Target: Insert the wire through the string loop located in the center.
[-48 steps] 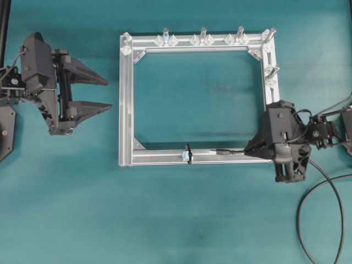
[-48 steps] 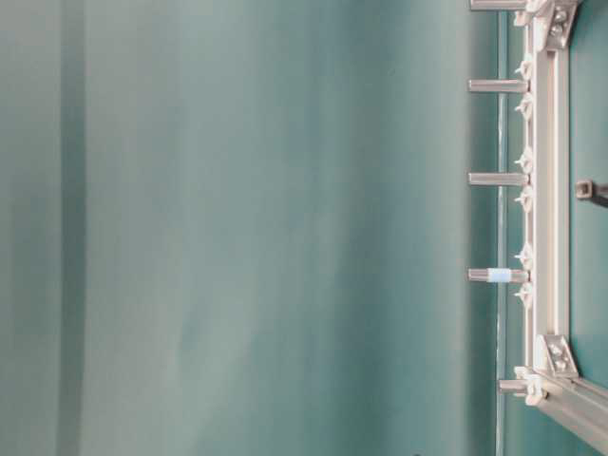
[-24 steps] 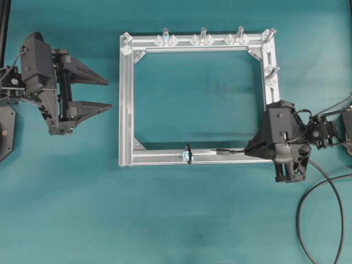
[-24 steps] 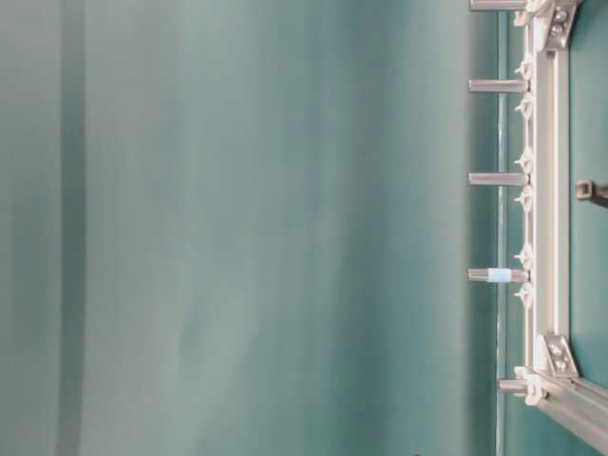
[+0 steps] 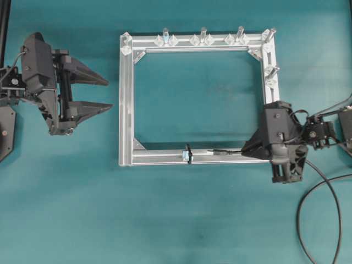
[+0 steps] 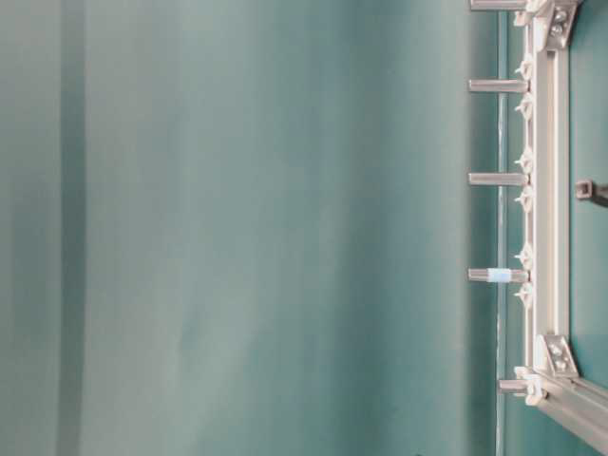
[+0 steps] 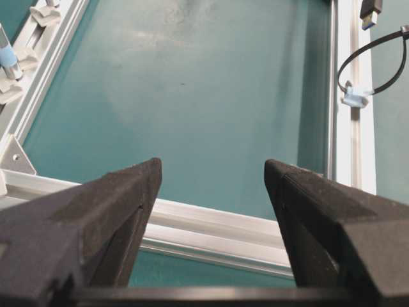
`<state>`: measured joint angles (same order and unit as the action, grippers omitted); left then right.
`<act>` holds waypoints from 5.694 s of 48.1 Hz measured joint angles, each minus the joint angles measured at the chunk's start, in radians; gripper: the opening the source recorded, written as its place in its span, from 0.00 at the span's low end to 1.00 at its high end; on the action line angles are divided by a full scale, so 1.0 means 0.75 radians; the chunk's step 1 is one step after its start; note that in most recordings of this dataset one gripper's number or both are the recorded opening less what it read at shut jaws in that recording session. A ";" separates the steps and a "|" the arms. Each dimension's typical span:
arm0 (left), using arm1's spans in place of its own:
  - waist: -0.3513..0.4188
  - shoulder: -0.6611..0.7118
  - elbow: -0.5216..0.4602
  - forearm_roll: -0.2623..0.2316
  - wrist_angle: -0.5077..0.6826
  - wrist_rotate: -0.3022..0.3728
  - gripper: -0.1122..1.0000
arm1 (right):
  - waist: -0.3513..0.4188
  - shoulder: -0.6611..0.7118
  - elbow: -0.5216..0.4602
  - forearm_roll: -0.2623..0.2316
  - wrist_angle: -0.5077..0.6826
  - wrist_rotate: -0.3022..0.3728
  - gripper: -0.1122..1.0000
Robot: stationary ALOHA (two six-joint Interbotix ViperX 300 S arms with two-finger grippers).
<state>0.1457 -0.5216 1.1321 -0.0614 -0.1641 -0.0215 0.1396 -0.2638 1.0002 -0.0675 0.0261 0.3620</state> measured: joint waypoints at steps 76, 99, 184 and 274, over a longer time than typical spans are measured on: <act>-0.004 0.006 0.000 0.002 0.000 0.000 0.78 | -0.061 0.403 -0.427 -0.049 -0.020 0.002 0.17; -0.012 0.014 -0.006 0.000 0.000 0.000 0.78 | -0.061 0.403 -0.425 -0.049 -0.020 0.002 0.17; -0.301 0.738 -0.556 0.000 0.141 -0.063 0.87 | -0.063 0.403 -0.425 -0.051 -0.020 0.002 0.17; -0.297 0.851 -0.620 0.002 0.145 -0.078 0.26 | -0.067 0.403 -0.423 -0.051 -0.020 0.002 0.17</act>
<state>-0.0767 0.1166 0.6673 -0.0598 -0.0552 -0.0798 0.0890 0.0383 0.6826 -0.1058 0.0107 0.3636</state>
